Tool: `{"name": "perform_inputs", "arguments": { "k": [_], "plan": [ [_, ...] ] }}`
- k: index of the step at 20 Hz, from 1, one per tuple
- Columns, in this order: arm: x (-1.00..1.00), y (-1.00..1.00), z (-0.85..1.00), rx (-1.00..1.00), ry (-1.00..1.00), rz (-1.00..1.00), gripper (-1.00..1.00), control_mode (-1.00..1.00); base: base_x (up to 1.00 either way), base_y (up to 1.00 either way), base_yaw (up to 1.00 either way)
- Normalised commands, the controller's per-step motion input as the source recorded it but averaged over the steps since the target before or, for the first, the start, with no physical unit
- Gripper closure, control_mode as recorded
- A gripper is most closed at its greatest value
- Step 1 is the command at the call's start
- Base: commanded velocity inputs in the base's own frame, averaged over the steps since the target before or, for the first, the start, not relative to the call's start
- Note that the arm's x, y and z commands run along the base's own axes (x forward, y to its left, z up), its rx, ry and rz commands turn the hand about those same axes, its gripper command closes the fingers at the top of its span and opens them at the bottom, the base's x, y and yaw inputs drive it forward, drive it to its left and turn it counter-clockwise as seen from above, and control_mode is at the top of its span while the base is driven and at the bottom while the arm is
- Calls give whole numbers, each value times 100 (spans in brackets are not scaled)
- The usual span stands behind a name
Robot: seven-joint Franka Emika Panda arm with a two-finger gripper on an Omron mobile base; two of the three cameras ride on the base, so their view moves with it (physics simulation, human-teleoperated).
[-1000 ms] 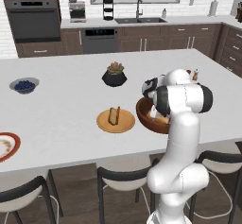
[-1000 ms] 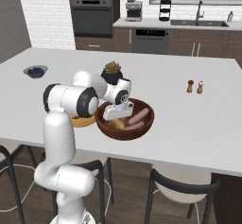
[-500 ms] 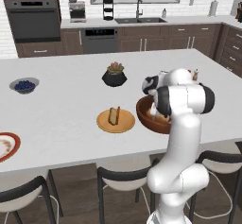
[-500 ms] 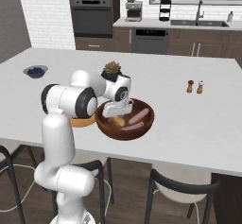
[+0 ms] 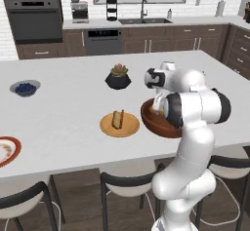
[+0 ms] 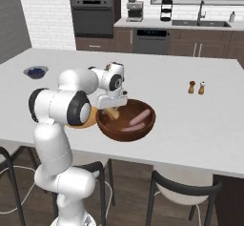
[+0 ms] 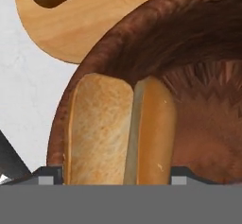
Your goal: Place one bun and one sausage from the bowl on each plate.
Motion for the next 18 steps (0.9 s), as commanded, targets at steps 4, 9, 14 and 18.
{"name": "perform_inputs", "arguments": {
  "k": [4,9,14,18],
  "plan": [
    [-78,10,34,0,0,-6,100,-100,0,0,0],
    [-95,0,43,-7,-13,-6,100,-100,0,0,0],
    [-99,1,49,-12,-20,-4,100,-100,0,0,0],
    [-68,12,22,-10,-14,-3,100,-100,0,0,0]
  ]
}}
